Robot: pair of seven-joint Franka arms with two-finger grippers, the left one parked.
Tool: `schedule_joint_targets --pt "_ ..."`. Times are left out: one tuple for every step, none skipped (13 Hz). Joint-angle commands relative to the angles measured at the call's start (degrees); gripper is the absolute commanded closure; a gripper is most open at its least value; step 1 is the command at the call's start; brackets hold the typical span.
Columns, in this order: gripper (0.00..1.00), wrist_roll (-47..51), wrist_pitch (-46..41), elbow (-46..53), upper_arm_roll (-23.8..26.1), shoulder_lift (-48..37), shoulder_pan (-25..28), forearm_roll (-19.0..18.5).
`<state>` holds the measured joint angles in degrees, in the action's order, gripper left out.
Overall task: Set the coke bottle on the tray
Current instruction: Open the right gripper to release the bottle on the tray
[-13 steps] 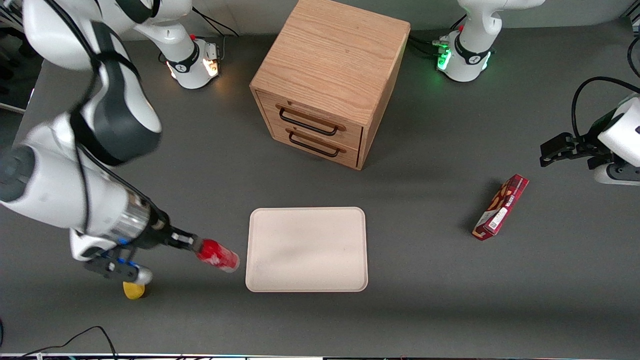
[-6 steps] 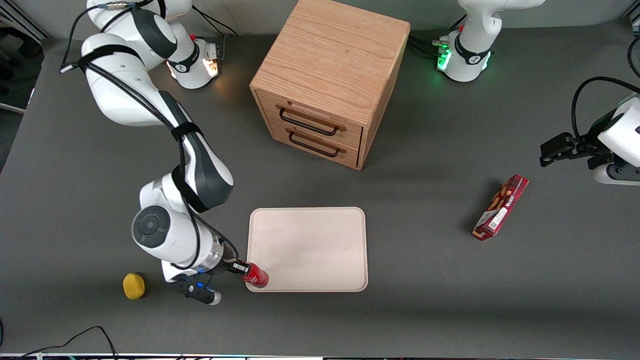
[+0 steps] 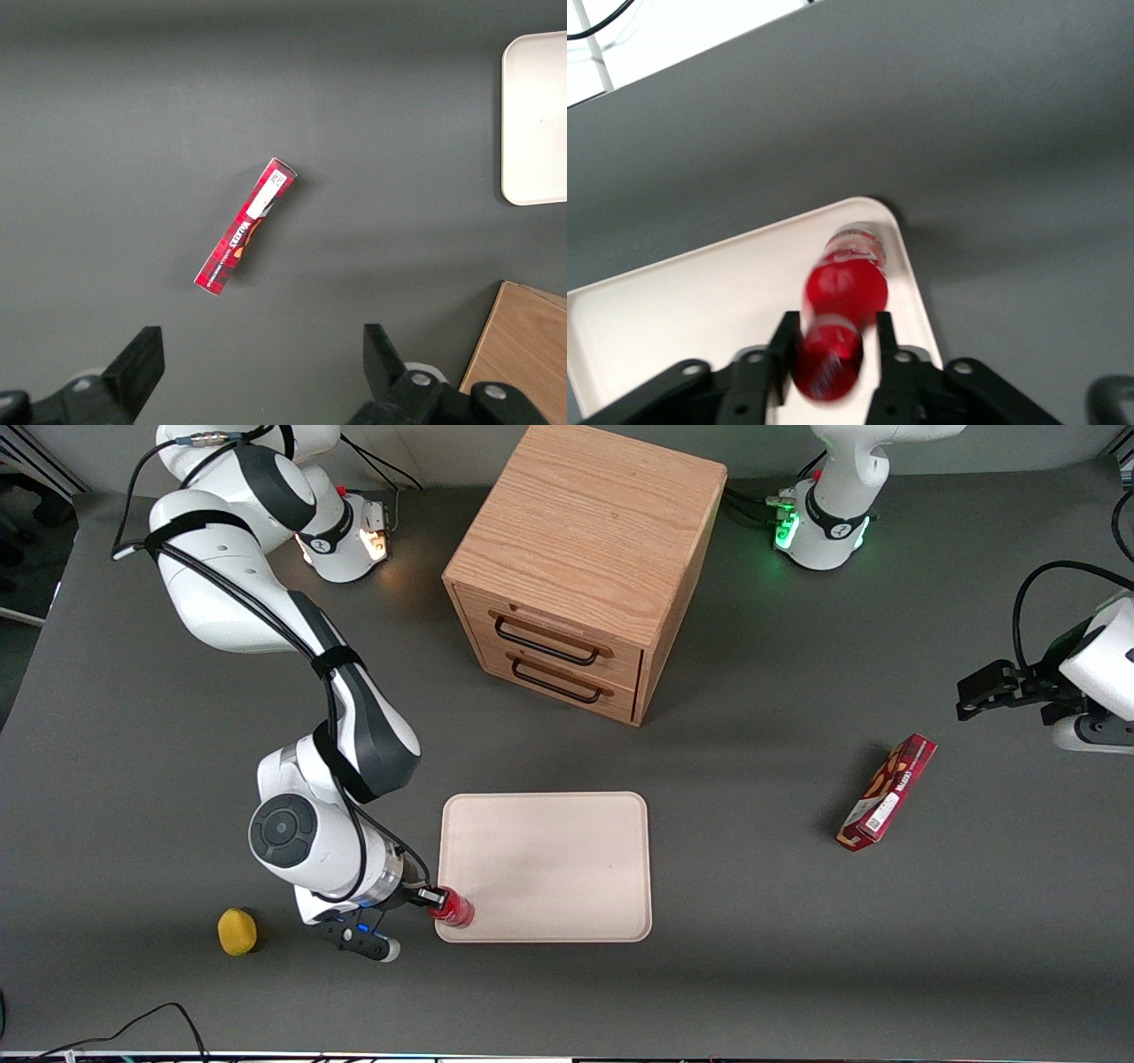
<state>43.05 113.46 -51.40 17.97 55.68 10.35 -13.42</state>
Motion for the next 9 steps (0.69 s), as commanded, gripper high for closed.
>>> schedule_joint_targets --pt "0.0 1.2 -2.4 1.1 2.2 -0.6 -0.5 -2.9" --pt "0.0 1.0 -4.6 1.3 2.8 -1.3 -0.7 -2.9" --pt "0.0 1.0 -6.5 1.3 3.8 -2.8 -1.3 -2.9" --pt "0.0 0.9 -8.8 1.3 4.2 -5.1 -2.1 -2.8" --pt "0.0 0.5 -12.1 1.2 4.5 -7.9 -2.4 -2.8" --pt "0.0 -1.6 -16.6 1.1 4.6 -11.2 -3.3 -2.6" --pt "0.0 -5.7 -21.5 1.0 4.6 -14.9 -4.3 -2.4" --pt "0.0 -8.7 -26.4 0.3 4.4 -18.9 -5.2 -2.1" --pt "0.0 -9.4 -29.9 -1.5 4.3 -23.1 -6.2 -2.0"
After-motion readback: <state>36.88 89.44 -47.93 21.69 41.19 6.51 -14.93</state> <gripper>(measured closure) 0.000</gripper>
